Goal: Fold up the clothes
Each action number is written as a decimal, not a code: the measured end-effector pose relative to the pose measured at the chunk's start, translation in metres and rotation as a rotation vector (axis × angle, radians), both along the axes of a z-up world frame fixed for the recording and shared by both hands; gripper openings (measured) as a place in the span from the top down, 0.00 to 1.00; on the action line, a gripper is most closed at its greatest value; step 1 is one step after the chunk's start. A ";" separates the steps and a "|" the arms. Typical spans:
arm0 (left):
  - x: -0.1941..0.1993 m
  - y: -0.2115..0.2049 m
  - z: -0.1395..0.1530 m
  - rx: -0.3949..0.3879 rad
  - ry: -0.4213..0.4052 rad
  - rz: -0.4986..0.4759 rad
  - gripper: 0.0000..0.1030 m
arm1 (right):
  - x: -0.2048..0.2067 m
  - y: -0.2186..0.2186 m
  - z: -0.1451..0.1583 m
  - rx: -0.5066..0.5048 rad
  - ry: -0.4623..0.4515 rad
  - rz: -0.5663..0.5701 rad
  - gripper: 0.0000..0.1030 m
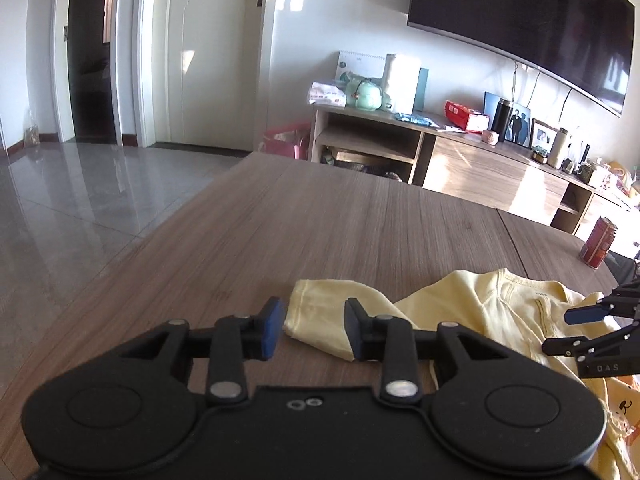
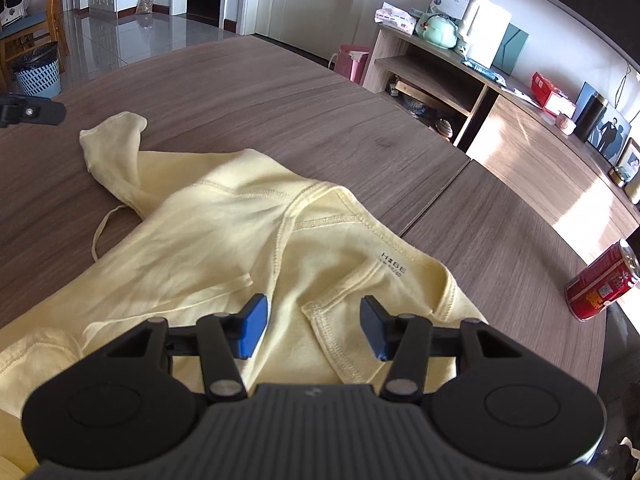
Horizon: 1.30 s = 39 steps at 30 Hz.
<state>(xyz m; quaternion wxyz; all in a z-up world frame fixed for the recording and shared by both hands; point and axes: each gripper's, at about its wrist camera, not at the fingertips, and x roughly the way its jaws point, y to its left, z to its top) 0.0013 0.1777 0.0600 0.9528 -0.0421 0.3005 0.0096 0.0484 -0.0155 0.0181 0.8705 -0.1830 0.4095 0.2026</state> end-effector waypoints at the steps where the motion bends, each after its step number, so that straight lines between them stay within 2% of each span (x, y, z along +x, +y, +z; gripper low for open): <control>1: -0.002 -0.002 0.003 0.002 -0.012 -0.013 0.66 | 0.002 -0.001 -0.001 0.006 0.008 -0.006 0.46; 11: -0.009 -0.030 0.025 -0.013 -0.118 -0.133 0.58 | 0.018 -0.028 -0.002 0.178 0.113 -0.094 0.50; 15: -0.006 -0.037 0.028 -0.022 -0.130 -0.152 0.57 | 0.018 -0.029 -0.001 0.152 0.110 -0.085 0.63; 18: -0.007 -0.041 0.029 -0.034 -0.139 -0.173 0.57 | 0.020 -0.031 -0.001 0.149 0.118 -0.074 0.66; 21: -0.009 -0.044 0.028 -0.030 -0.140 -0.182 0.57 | 0.018 -0.026 -0.002 0.096 0.089 -0.044 0.69; 23: -0.009 -0.047 0.027 -0.027 -0.139 -0.188 0.57 | 0.013 -0.019 -0.003 0.045 0.056 -0.022 0.77; 25: -0.010 -0.049 0.026 -0.025 -0.138 -0.193 0.57 | 0.010 -0.013 -0.004 0.023 0.035 -0.020 0.80; 27: -0.013 -0.049 0.027 -0.028 -0.139 -0.198 0.57 | 0.010 -0.015 -0.004 0.037 0.029 -0.043 0.85; 33: -0.015 -0.049 0.027 -0.030 -0.143 -0.203 0.57 | 0.009 -0.044 0.003 0.197 0.019 -0.164 0.87; 39: -0.016 -0.046 0.030 -0.031 -0.146 -0.188 0.57 | 0.004 -0.063 0.017 0.224 -0.043 -0.241 0.88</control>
